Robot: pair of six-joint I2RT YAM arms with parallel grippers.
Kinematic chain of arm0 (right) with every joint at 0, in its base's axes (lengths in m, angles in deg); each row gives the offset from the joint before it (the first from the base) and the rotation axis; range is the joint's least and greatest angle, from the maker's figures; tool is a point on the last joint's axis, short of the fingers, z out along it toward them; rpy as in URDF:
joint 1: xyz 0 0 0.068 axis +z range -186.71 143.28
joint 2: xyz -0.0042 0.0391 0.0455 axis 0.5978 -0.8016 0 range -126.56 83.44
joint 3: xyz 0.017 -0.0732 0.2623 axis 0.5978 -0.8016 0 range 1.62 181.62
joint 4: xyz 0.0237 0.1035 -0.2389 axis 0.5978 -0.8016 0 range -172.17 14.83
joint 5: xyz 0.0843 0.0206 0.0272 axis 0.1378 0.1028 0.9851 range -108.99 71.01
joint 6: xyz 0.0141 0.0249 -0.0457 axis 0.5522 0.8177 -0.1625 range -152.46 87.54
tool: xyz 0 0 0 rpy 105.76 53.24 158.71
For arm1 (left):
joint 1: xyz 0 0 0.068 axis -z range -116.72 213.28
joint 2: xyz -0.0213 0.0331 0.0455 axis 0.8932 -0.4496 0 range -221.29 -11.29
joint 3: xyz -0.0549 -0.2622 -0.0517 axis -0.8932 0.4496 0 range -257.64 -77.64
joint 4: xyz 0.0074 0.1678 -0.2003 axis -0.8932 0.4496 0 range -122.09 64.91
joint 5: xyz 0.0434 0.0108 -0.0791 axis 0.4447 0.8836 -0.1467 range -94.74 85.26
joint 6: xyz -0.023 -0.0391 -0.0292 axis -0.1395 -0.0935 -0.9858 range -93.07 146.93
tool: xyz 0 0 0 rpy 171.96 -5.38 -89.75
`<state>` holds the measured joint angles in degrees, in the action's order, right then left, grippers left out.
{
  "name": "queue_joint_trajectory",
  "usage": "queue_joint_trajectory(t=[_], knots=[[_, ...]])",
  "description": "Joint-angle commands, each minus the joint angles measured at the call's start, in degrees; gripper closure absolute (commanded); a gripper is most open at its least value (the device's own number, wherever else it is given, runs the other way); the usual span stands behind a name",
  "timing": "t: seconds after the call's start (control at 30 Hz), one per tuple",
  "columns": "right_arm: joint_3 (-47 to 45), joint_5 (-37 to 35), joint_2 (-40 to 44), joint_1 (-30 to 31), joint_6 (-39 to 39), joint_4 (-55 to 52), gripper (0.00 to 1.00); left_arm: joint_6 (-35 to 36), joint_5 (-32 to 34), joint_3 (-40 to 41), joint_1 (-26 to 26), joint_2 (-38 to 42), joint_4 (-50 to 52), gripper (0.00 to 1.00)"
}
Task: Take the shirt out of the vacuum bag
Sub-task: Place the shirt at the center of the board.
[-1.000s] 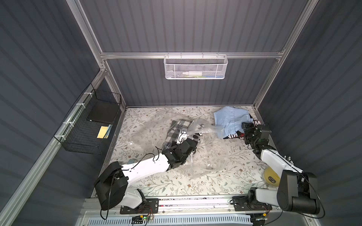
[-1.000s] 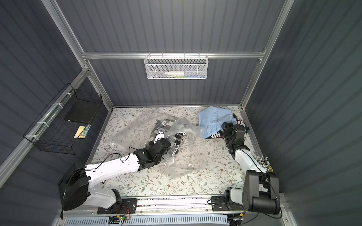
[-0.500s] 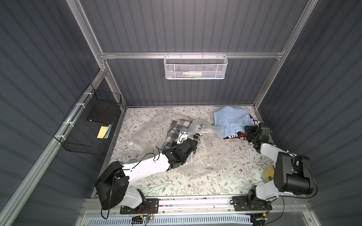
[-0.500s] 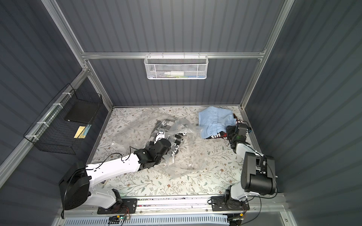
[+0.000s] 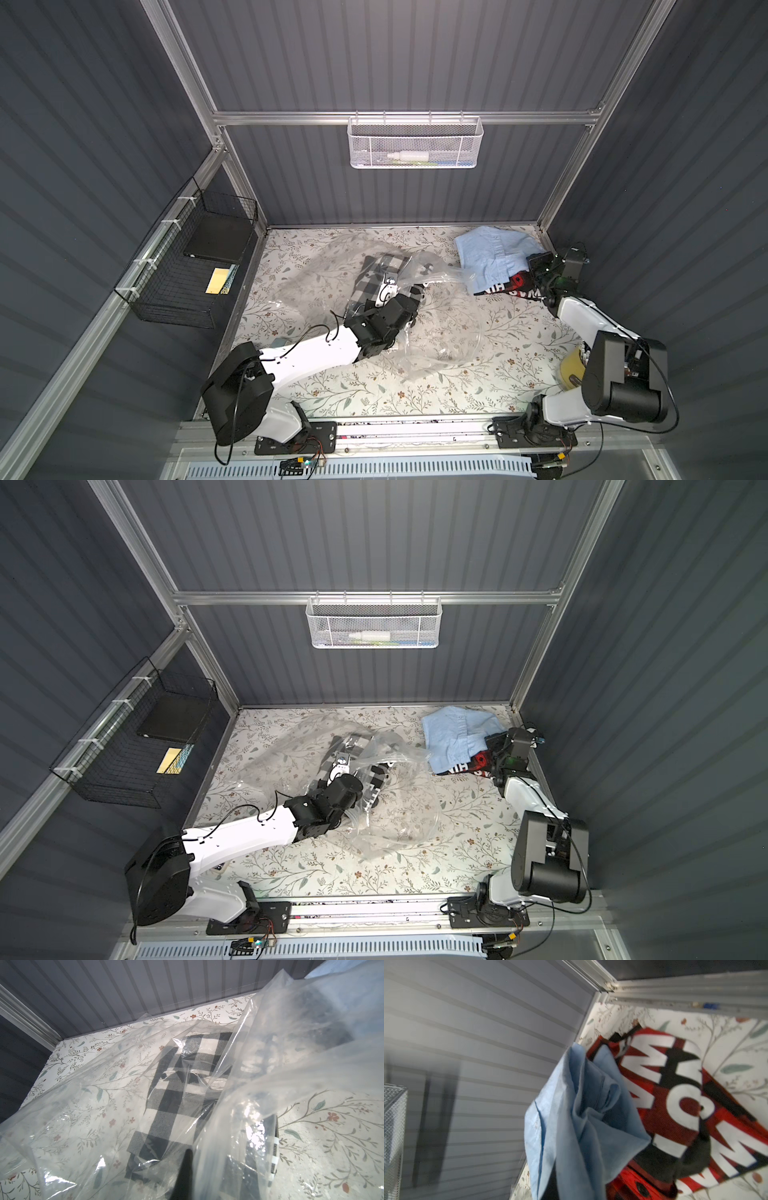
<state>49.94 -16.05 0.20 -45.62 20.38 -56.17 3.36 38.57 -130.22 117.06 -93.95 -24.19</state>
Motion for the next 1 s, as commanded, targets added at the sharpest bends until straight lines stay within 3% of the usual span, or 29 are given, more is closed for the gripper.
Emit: queue_joint_trajectory(t=[0.0,0.17,0.43,0.67,0.97], knots=[[1.0,-7.4,1.0,1.0,-7.4,-0.2,1.00,0.2,-0.9,-0.3,-0.4,-0.8,0.5,1.00],[-2.6,-10.3,-1.9,1.6,-8.5,2.4,1.00,0.2,-1.4,0.0,-0.4,-1.1,0.6,1.00],[-7.5,-22.1,-4.0,1.5,-5.0,1.2,1.00,0.3,-1.9,0.1,-0.4,-0.8,0.8,1.00],[-6.6,-20.6,-3.6,1.5,-3.0,-1.9,0.50,0.2,-2.1,-0.2,-0.4,-1.2,0.4,1.00],[-10.7,-14.7,10.7,1.6,1.4,-5.0,0.42,0.4,-2.0,-0.2,-0.4,-0.4,0.4,1.00]])
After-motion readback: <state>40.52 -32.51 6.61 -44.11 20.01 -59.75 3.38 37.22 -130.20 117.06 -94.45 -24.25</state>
